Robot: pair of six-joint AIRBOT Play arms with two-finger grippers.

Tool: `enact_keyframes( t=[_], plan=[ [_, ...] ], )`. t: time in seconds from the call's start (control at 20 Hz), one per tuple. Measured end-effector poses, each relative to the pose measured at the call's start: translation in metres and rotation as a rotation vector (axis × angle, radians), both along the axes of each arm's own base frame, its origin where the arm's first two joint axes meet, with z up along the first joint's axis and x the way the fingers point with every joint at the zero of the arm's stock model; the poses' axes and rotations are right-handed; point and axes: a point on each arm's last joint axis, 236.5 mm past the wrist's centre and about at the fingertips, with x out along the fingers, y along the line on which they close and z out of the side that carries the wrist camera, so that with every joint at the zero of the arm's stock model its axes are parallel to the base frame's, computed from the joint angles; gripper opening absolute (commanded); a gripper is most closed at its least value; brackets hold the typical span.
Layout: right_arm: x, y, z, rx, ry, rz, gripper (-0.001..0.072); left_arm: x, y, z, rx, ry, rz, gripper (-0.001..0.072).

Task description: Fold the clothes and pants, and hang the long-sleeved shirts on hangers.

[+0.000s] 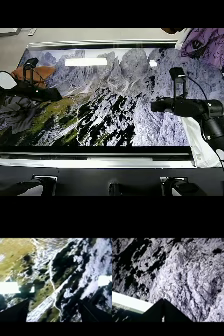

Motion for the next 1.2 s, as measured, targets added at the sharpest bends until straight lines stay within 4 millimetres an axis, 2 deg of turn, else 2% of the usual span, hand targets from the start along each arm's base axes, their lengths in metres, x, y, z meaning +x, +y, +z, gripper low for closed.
enact_keyframes(
  t=[0.05, 0.15, 0.3, 0.35, 0.5, 0.65, 0.8, 0.85, 0.9, 0.95, 1.0, 1.1, 1.2],
  plan=[
    [0.001, 0.000, 0.001, 0.001, -0.004, -0.001, 0.0035, -0.001, 0.016, -0.003, 0.023, 0.017, 0.052, 0.0720],
    [0.002, 0.000, 0.002, 0.002, -0.012, -0.003, 0.0035, -0.003, 0.063, -0.006, 0.071, 0.040, 0.184, 0.0720],
    [0.003, 0.000, 0.003, 0.003, -0.016, -0.003, 0.0034, -0.012, 0.145, -0.013, 0.104, 0.067, 0.404, 0.0720],
    [0.003, 0.000, 0.003, 0.004, -0.017, -0.004, 0.0034, -0.016, 0.171, -0.018, 0.109, 0.081, 0.474, 0.0720],
    [0.003, 0.000, 0.003, 0.005, -0.017, -0.004, 0.0035, -0.032, 0.232, -0.044, 0.134, 0.144, 0.609, 0.0720],
    [0.002, 0.001, 0.002, 0.006, -0.013, -0.003, 0.0036, -0.036, 0.278, -0.071, 0.156, 0.160, 0.698, 0.0720],
    [-0.001, 0.001, 0.000, 0.003, 0.005, 0.001, 0.0040, -0.023, 0.310, -0.094, 0.178, 0.113, 0.737, 0.0720],
    [-0.002, 0.001, -0.001, 0.003, 0.010, 0.002, 0.0078, -0.017, 0.316, -0.102, 0.181, 0.096, 0.743, 0.0719],
    [-0.004, 0.001, -0.003, 0.001, 0.019, 0.003, 0.0093, -0.012, 0.321, -0.112, 0.183, 0.087, 0.746, 0.0676],
    [-0.005, 0.001, -0.004, 0.000, 0.027, 0.005, 0.0094, -0.009, 0.324, -0.121, 0.183, 0.087, 0.747, 0.0303],
    [-0.006, 0.001, -0.005, -0.001, 0.031, 0.006, 0.0094, -0.007, 0.325, -0.128, 0.182, 0.091, 0.746, 0.0019],
    [-0.009, 0.001, -0.006, -0.001, 0.045, 0.006, 0.0094, -0.007, 0.321, -0.137, 0.179, 0.115, 0.730, 0.0018],
    [-0.011, 0.001, -0.008, 0.012, 0.064, -0.006, 0.0095, -0.004, 0.308, -0.134, 0.185, 0.143, 0.679, 0.0017]
  ],
)
